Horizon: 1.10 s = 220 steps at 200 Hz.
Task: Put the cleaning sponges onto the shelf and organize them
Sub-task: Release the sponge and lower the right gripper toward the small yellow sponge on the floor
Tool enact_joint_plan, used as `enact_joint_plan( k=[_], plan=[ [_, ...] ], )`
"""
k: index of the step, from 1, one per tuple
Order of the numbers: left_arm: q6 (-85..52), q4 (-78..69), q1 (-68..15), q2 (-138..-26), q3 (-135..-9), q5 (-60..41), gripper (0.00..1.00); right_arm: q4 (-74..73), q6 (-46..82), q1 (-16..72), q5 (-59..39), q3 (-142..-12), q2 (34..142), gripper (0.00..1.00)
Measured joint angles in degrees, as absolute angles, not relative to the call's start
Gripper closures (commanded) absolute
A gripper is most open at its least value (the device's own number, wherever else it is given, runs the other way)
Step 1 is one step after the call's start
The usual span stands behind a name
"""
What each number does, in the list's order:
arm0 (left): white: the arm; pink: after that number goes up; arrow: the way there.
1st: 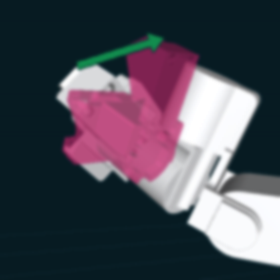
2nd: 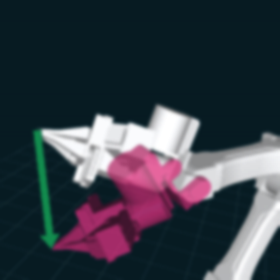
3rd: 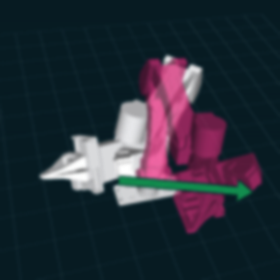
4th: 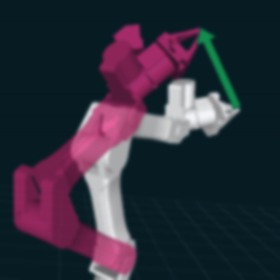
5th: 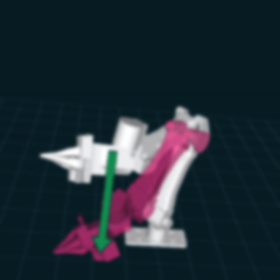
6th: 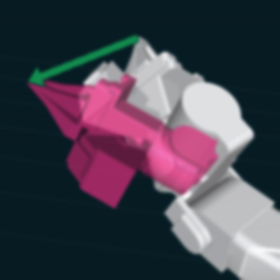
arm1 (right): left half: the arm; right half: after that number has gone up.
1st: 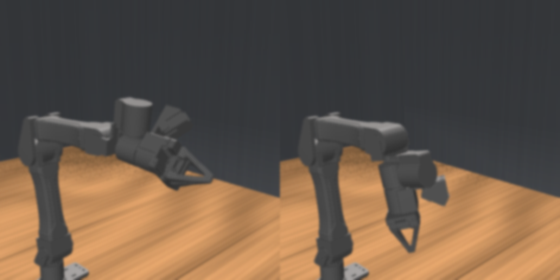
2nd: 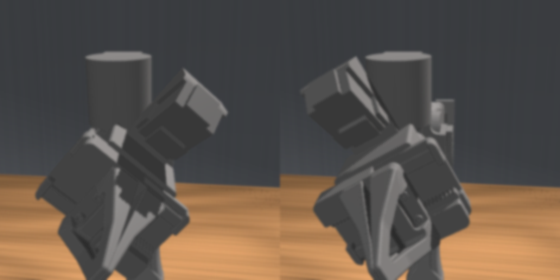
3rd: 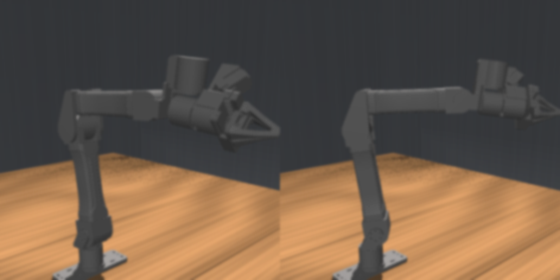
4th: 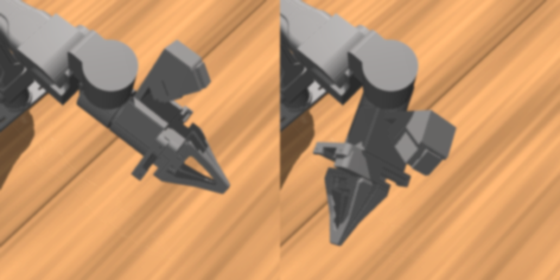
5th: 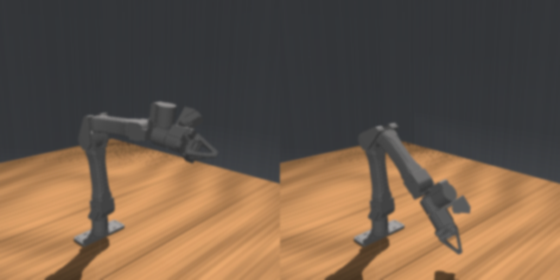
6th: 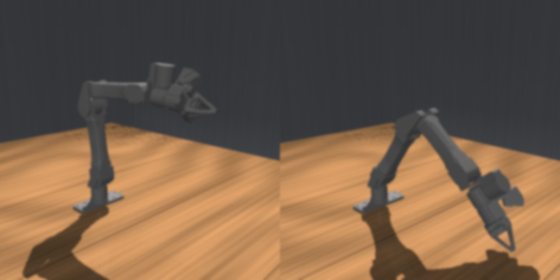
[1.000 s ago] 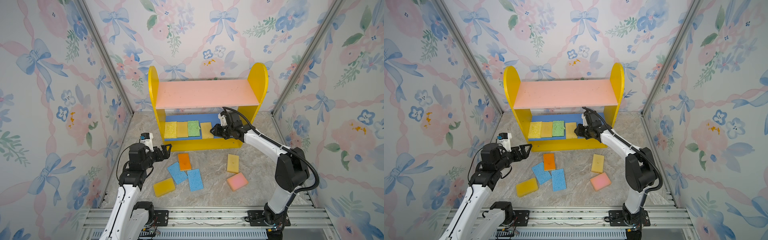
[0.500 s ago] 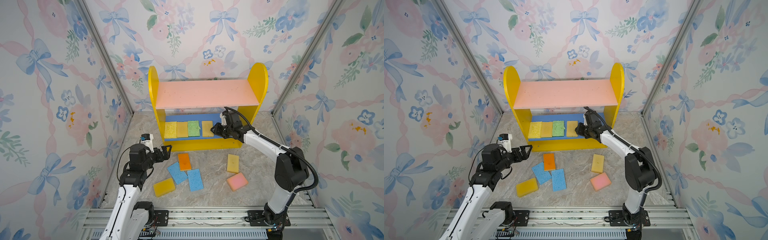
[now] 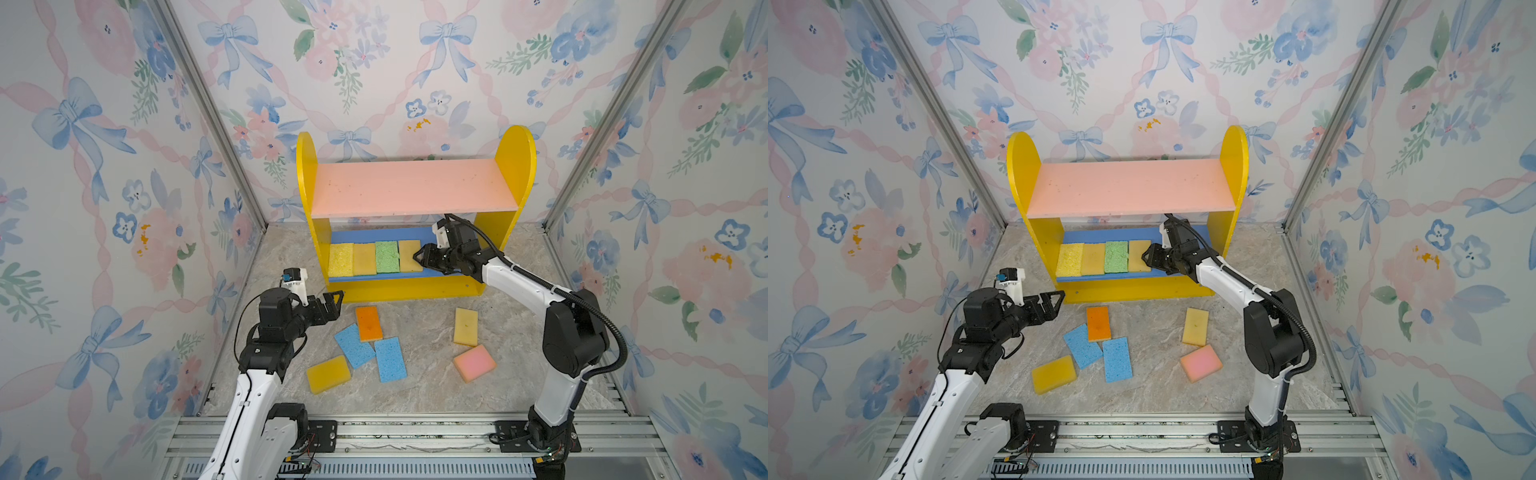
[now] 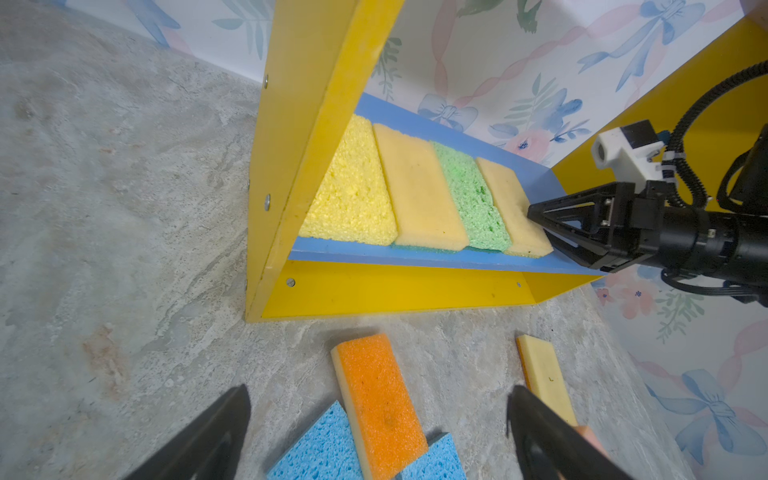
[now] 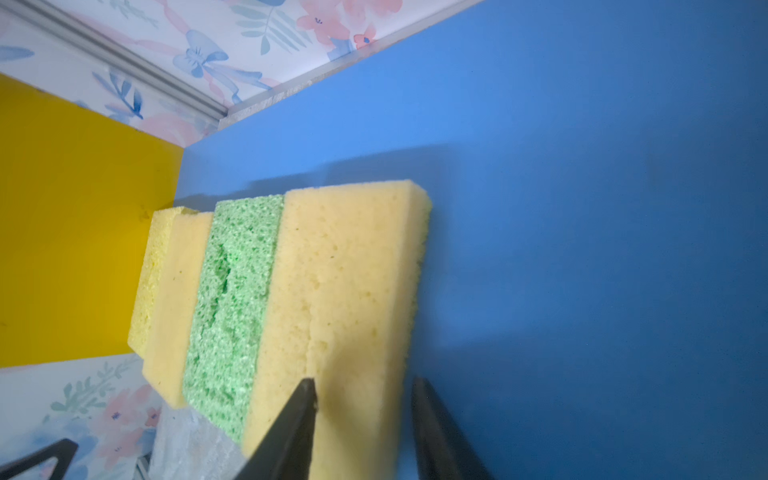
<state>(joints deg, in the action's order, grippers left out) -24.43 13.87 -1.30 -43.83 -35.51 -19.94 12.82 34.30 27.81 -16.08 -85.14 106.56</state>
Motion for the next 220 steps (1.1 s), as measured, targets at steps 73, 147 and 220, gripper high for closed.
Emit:
enact_joint_plan(
  k=[73,147,220],
  plan=[
    [-24.43,13.87,-1.28,-43.66,-35.51,-19.94,0.02,12.47,33.3,27.29,-16.67,-84.99,105.84,0.32],
    [-24.47,13.87,-1.04,-43.7,-35.51,-22.87,0.02,12.91,32.51,27.49,-13.91,-78.28,99.02,0.28],
    [-26.72,13.58,-13.82,-47.22,-35.24,-24.56,0.02,16.73,29.36,36.47,-1.74,-64.2,77.08,0.03]
  ],
)
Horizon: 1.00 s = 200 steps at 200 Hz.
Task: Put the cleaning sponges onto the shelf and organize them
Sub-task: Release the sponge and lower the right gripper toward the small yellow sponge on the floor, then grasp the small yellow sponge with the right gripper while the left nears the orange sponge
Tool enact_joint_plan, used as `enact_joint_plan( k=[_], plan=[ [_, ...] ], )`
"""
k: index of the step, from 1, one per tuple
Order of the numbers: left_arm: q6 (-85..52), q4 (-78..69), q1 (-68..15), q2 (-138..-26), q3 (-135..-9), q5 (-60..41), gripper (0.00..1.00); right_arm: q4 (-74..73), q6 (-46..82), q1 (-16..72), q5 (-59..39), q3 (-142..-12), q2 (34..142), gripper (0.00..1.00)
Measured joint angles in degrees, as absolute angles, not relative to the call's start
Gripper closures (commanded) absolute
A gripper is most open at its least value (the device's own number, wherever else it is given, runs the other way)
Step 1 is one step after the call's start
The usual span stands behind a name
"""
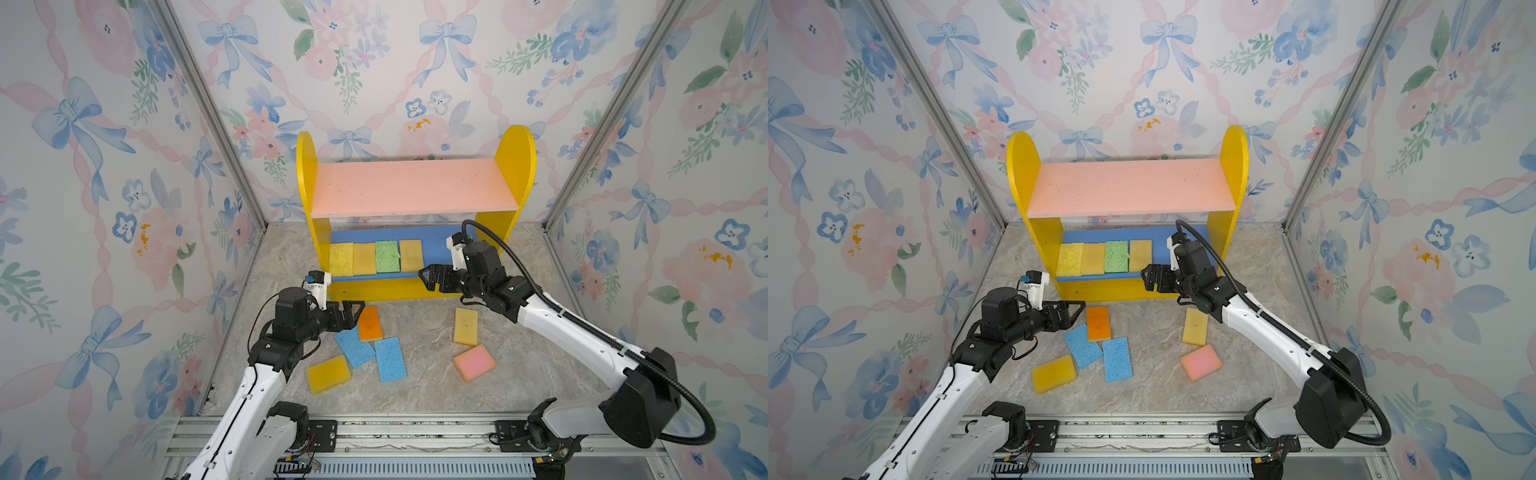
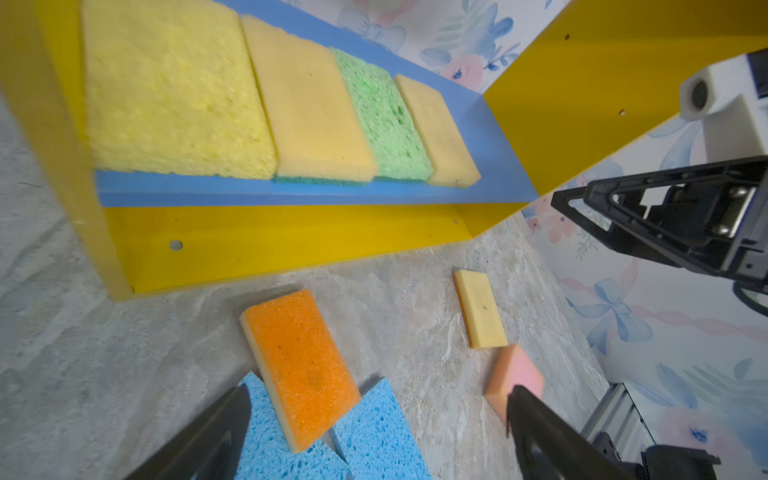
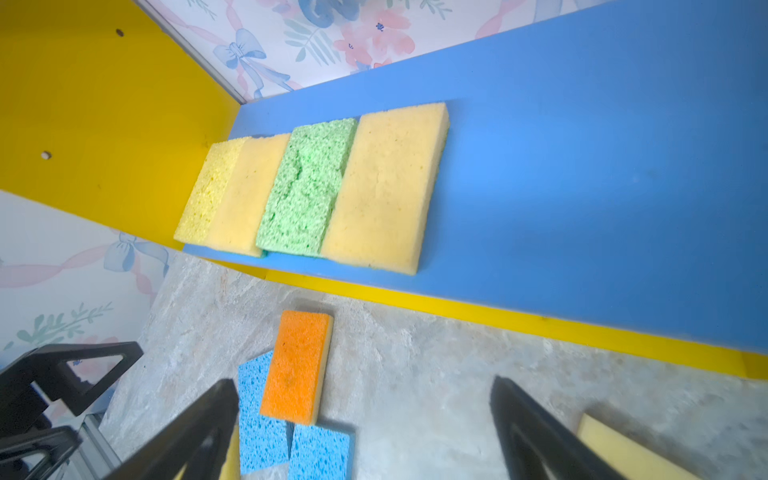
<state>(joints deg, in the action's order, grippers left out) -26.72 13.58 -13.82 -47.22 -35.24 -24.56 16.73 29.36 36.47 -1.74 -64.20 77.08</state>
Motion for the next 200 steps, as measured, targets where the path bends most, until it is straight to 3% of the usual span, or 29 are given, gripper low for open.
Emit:
enact_joint_plan(
  k=[49,89,200],
  plan=[
    [-32.23,7.51,-21.67,-53.04,-31.73,-21.74,0.02,28.93,33.61,36.47,6.63,-52.4,66.59,0.03],
    [-36.8,2.22,-28.77,-57.74,-29.04,-19.99,0.02,34.81,36.05,29.08,7.73,-46.02,65.95,0.03],
    [-38.63,-0.75,-32.29,-60.62,-29.04,-16.71,0.02,27.11,36.21,25.98,2.0,-48.07,86.63,0.03]
  ],
)
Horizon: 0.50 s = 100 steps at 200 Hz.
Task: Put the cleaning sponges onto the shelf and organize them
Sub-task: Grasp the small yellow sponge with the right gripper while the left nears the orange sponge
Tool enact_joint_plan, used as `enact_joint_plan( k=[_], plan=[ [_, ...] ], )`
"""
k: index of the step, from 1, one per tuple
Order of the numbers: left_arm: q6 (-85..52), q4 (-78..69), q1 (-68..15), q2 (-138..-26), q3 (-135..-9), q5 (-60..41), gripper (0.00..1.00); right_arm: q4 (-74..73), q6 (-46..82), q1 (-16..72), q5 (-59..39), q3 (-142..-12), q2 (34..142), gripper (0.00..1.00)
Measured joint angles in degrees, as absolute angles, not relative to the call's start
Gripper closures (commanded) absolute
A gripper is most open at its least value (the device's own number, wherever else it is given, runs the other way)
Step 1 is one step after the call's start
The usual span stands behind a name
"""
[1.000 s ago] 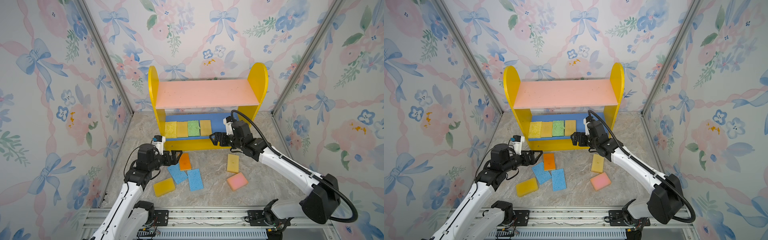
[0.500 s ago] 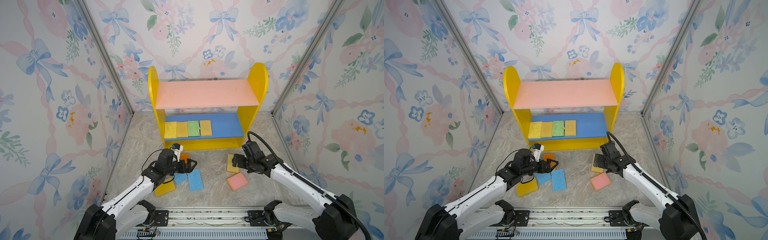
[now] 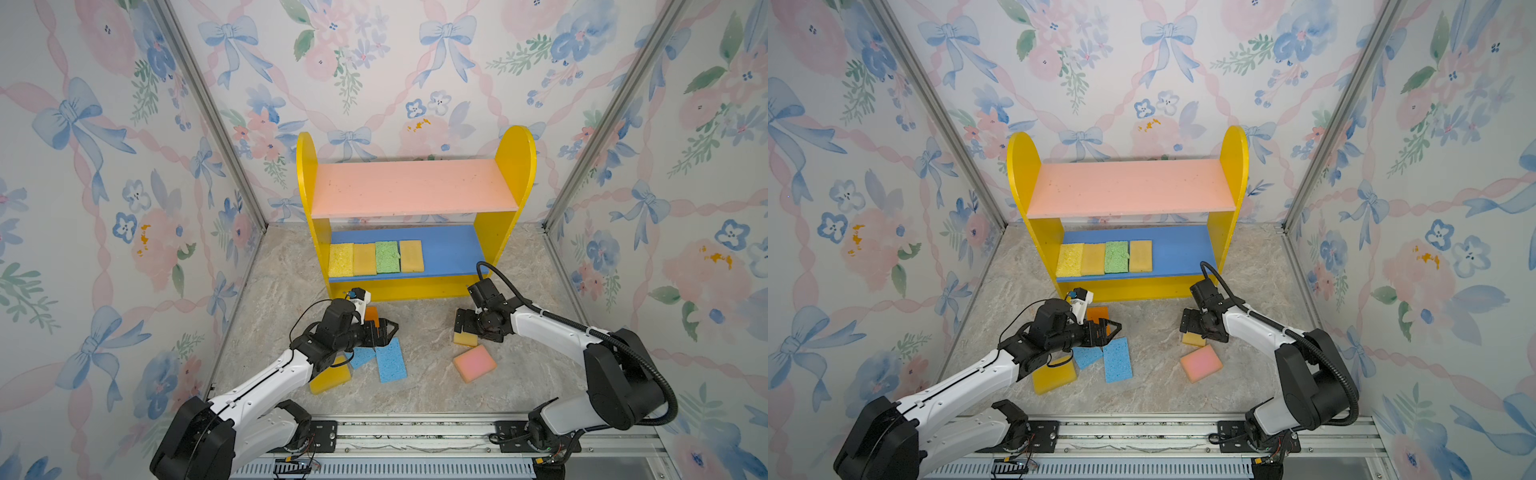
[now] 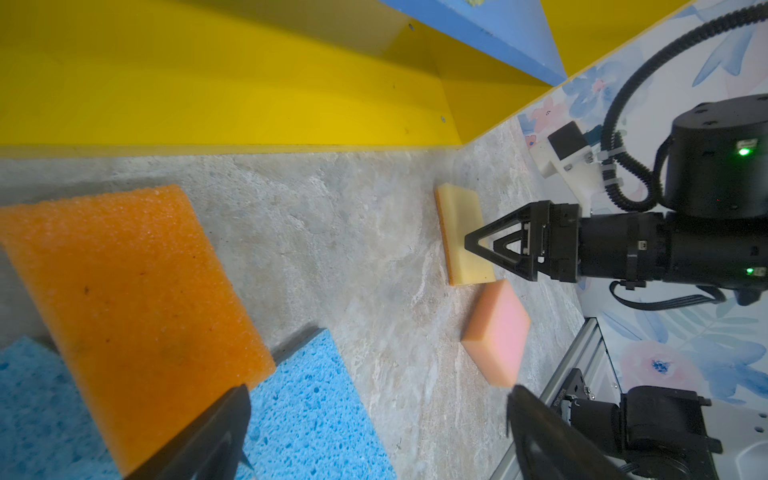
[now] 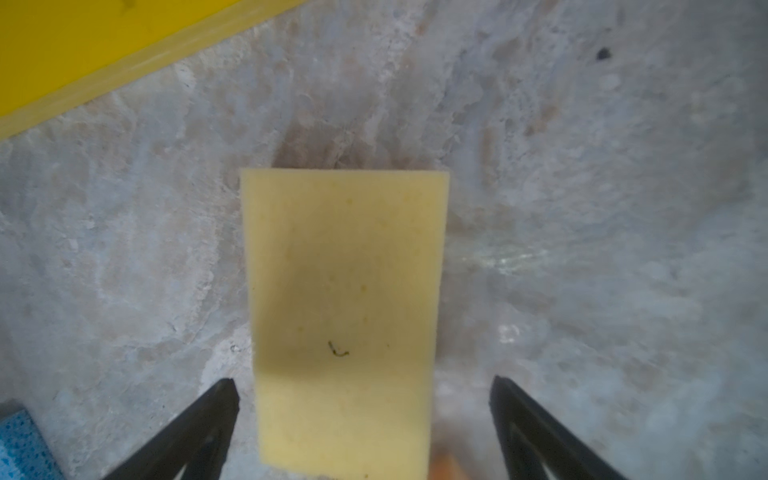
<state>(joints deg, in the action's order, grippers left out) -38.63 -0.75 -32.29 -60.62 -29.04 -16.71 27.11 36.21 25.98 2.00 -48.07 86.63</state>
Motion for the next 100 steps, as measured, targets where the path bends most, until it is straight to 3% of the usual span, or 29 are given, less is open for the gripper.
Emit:
enact_joint_plan(
  k=[41,100],
  plan=[
    [-38.63,-0.82,-32.29,-61.43,-29.04,-16.27,0.02,25.8,36.14,26.59,1.87,-50.0,91.46,0.0],
    [-38.63,-0.8,-32.29,-61.89,-29.04,-16.25,0.02,26.35,34.81,29.52,4.64,-51.18,92.66,0.22]
  ],
)
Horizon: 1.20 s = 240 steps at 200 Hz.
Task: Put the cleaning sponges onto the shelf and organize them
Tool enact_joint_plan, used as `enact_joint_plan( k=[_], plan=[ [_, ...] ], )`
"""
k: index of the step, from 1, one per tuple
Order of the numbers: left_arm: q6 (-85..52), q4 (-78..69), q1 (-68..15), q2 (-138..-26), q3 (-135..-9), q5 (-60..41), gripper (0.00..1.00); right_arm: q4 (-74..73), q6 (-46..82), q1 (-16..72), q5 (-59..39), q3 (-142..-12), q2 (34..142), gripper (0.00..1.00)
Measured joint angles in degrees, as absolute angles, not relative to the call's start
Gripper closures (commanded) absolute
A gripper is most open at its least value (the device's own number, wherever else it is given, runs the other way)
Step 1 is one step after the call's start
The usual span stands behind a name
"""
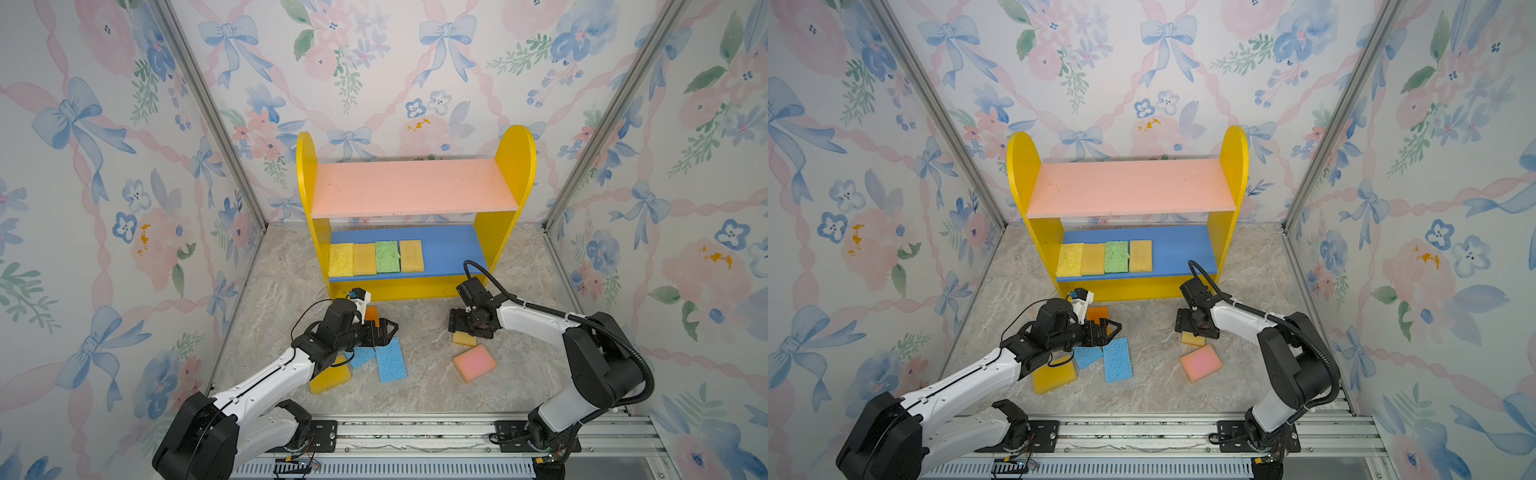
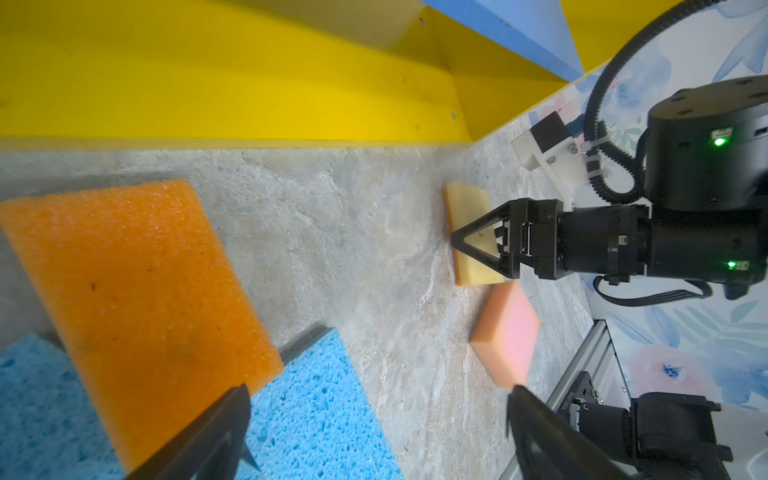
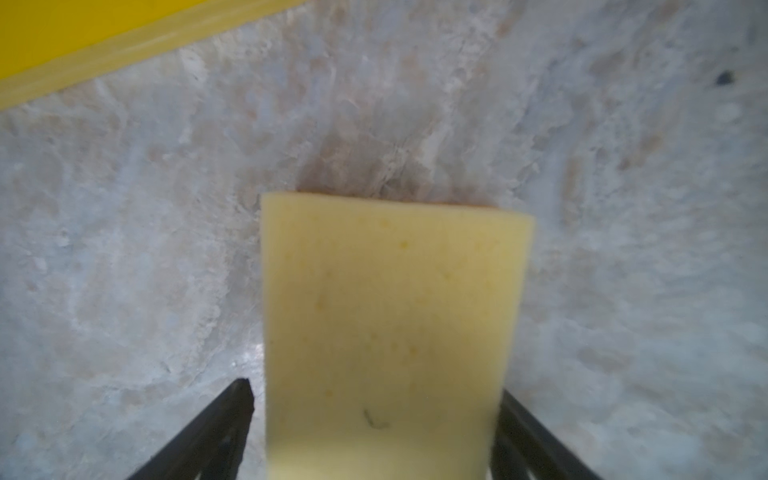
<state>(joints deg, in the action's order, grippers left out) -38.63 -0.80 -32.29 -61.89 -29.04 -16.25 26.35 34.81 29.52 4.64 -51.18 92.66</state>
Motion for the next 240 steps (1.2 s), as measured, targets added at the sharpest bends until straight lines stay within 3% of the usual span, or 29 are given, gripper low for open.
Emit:
enact_joint_plan(
  k=[41,118,201,223,240],
  plan=[
    [-38.89,-0.8,-32.29,-61.12,-28.88,-16.25,0.02,27.94,33.61,31.75,7.33,-53.17,92.47,0.32],
    [-44.73,-7.57,-32.29,-58.85,-26.28,-18.28,0.02,28.71,29.1,38.46,5.5,-56.49,83.31,0.33],
    [-53.34,-19.88,-32.29,-60.97,-25.5,-20.86,0.02,23.09,24.97,49.71,-3.99,-60.27,79.07,0.33],
    [-54.57,-20.99,-32.29,-60.97,-25.63,-20.84,0.06,22.44,24.73,50.74,-5.74,-61.36,79.22,0.34],
    [-55.27,-21.63,-32.29,-60.97,-25.63,-20.82,0.16,21.89,24.38,51.42,-6.72,-62.28,79.9,0.33]
  ],
)
